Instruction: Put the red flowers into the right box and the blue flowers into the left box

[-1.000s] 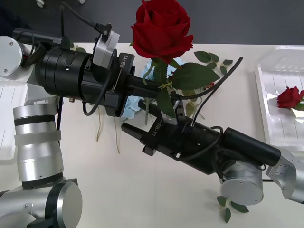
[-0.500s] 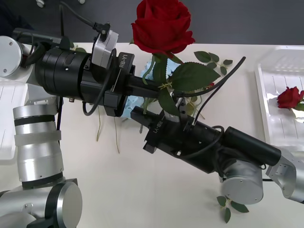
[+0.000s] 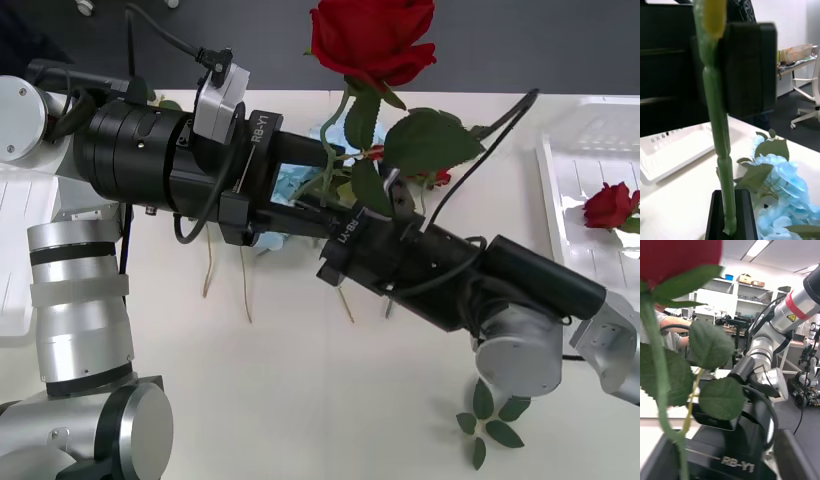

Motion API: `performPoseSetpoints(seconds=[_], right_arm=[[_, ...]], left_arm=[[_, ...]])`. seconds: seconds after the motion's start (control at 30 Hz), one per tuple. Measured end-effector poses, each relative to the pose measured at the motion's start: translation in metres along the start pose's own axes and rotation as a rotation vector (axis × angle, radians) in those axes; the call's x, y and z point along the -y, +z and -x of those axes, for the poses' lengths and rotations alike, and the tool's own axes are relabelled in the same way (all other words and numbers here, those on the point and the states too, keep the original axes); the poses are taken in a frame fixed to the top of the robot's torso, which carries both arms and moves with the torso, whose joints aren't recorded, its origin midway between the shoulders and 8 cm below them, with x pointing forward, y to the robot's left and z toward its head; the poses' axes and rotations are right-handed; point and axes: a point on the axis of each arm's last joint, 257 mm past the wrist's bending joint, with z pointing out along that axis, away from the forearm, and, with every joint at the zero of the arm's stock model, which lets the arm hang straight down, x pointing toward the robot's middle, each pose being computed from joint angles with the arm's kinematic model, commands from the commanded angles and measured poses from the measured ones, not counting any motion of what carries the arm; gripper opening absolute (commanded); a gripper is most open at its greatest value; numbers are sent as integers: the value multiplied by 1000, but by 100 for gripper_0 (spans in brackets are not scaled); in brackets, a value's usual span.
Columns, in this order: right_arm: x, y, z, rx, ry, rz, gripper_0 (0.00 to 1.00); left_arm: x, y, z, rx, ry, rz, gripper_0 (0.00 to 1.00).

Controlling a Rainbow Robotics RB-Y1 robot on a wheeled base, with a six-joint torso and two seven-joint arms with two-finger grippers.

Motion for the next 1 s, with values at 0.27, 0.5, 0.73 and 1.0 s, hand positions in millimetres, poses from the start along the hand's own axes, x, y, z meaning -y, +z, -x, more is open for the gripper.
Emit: performPoseSetpoints(seconds=[0.27, 0.5, 0.73, 1.0], right_arm=[[42, -25, -5, -165, -18, -58, 0], [72, -87, 27, -231, 92, -138, 0], [73, -130, 46, -261, 174, -160, 0], [88, -220, 44, -498, 187, -210, 0]], left_arm=[[0, 0, 0, 0, 0, 0, 100], [0, 0, 0, -1, 0, 0, 100], [2, -2, -5, 10, -20, 3, 100], [-5, -29, -23, -45, -50, 73, 100]])
